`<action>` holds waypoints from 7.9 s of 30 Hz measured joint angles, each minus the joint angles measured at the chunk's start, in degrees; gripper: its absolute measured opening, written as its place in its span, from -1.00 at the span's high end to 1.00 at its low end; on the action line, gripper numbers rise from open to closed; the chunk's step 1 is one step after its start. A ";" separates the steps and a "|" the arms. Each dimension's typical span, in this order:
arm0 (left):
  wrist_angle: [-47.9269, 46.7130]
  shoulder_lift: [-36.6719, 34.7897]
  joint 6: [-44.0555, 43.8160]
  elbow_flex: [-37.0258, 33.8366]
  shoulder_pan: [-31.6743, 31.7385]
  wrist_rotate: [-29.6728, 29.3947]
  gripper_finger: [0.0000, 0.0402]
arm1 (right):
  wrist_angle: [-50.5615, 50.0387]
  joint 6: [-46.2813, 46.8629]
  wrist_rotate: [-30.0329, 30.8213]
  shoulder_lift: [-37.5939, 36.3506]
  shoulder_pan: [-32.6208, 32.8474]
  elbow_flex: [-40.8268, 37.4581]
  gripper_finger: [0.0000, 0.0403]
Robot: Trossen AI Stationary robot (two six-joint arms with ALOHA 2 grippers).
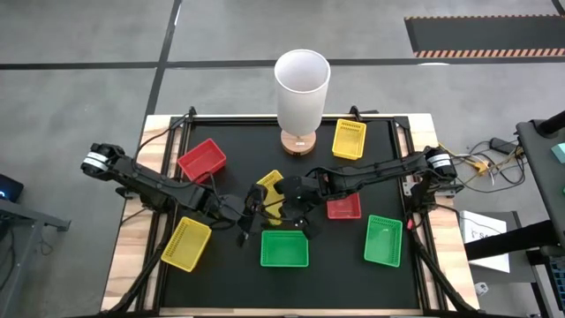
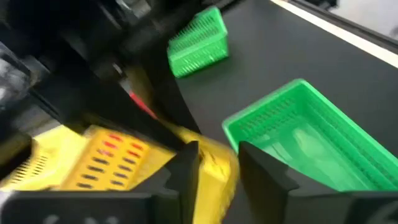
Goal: Stack baskets by color
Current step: Stack the top left yellow bin on the top right yellow bin, then stack the bottom red bin on the stacked red bins
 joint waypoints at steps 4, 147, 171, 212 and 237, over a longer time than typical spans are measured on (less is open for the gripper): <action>-0.11 -0.26 1.47 0.04 0.02 -1.39 0.34 | -0.78 0.10 0.36 0.00 -0.09 -0.02 0.96; 17.83 -21.20 -1.86 -17.20 0.04 -6.56 0.29 | 10.46 55.64 18.29 -35.34 11.74 -38.21 0.47; 18.50 -15.13 -15.38 -17.27 0.00 -6.55 0.29 | -28.50 56.51 20.22 -15.84 14.97 -18.85 0.47; 22.04 -13.73 -18.20 -17.16 0.00 -6.87 0.29 | -25.31 52.92 24.70 -15.19 17.43 -31.30 0.37; 26.02 0.54 -11.82 -5.21 0.63 -7.88 0.30 | 7.29 34.17 35.24 -15.15 10.80 -30.46 0.95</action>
